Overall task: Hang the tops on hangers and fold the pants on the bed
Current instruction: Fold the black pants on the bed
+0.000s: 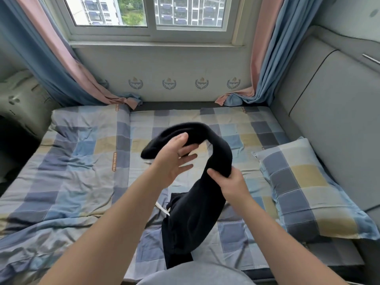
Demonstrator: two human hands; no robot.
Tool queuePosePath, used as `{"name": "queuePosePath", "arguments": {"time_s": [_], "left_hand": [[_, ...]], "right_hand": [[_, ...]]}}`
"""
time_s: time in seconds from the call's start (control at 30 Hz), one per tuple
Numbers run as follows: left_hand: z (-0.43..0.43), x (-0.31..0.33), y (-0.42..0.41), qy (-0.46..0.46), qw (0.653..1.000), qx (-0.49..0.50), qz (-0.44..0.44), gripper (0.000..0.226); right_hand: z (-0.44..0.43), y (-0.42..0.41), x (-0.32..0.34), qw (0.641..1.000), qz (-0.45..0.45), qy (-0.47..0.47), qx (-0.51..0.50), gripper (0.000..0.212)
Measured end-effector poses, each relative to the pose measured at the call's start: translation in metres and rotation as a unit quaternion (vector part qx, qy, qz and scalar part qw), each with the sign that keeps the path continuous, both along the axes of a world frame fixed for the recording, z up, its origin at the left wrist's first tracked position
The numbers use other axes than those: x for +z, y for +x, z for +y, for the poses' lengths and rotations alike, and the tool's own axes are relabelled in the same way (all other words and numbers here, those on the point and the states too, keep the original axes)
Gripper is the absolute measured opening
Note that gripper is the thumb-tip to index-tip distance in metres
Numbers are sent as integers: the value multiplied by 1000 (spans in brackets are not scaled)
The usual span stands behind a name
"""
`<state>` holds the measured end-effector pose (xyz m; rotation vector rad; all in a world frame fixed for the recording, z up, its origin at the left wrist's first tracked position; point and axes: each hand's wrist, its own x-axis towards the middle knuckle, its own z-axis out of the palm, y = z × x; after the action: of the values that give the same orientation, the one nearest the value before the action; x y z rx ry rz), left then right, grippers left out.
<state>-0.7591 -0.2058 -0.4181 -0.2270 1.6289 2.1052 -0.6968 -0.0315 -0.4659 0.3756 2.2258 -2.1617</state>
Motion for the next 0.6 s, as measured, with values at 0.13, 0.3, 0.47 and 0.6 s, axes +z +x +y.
{"name": "queuePosePath", "arguments": {"time_s": [0.13, 0.3, 0.47, 0.6], "left_hand": [[-6, -38, 24, -54, 993, -101, 16, 48], [5, -75, 51, -104, 976, -185, 55, 53], [22, -108, 60, -221, 947, -198, 120, 42], [30, -110, 57, -241, 950, -154, 124, 20]], "right_hand": [[3, -16, 26, 999, 36, -20, 9, 7], [6, -32, 42, 998, 41, -49, -21, 7], [10, -39, 56, 988, 20, -152, -26, 16], [14, -38, 52, 978, -19, -207, -30, 22]]}}
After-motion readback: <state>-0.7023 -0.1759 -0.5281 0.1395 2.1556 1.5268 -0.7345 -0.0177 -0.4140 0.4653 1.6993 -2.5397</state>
